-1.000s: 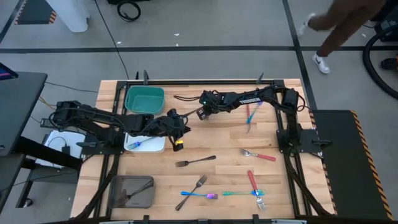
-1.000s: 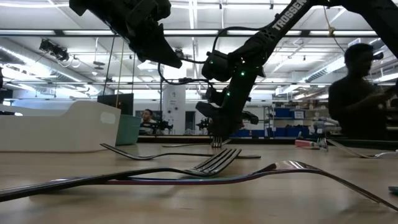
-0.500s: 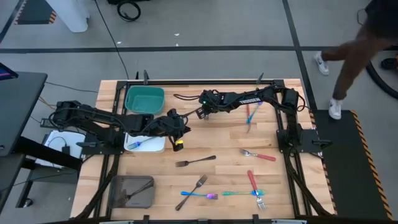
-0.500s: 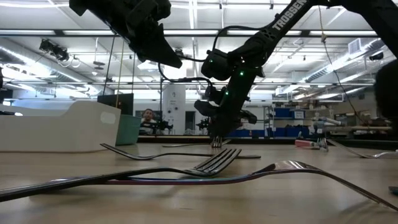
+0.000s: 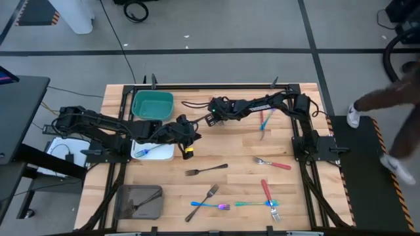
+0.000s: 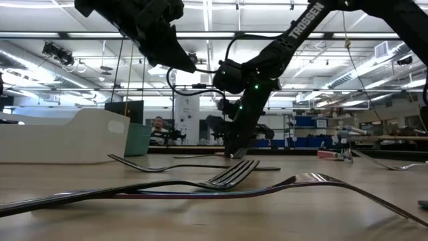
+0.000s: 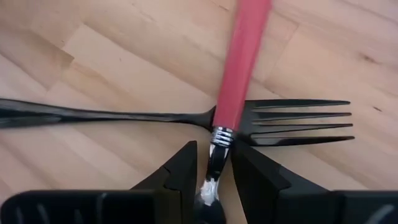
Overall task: Sort silverware by color (type)
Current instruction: Put the pink fork into the green bin
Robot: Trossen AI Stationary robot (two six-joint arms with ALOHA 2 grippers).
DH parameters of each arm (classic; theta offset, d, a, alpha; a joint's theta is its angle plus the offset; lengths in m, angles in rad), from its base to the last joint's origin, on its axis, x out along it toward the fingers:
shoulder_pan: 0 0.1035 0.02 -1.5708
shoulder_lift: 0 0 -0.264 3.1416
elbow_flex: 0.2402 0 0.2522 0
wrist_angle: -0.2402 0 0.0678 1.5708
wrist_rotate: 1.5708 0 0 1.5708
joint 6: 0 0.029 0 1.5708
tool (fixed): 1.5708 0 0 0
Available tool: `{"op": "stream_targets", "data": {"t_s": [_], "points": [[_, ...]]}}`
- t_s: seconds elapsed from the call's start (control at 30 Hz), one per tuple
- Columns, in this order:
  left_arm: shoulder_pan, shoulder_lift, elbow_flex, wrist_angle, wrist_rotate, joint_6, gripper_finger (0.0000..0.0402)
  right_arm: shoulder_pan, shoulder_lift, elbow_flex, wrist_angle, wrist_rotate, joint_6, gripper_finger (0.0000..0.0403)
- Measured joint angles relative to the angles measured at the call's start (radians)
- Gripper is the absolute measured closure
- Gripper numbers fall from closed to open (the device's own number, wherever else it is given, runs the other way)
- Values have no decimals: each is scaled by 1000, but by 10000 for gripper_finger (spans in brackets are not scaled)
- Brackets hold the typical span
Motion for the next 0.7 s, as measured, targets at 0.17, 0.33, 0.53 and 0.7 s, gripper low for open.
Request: {"op": "stream_targets", "data": {"t_s": [0.17, 0.33, 0.53, 0.7], "points": [[0, 0, 0, -1, 0, 12, 363, 1, -5, -1, -13, 1, -4, 293], [0, 0, 0, -1, 0, 24, 363, 0, -10, -1, -27, 11, -11, 317], [0, 0, 0, -10, 0, 23, 363, 0, -10, -2, -38, 12, -50, 377], [0, 0, 0, -9, 0, 23, 363, 0, -20, -3, -38, 11, -112, 378]]}}
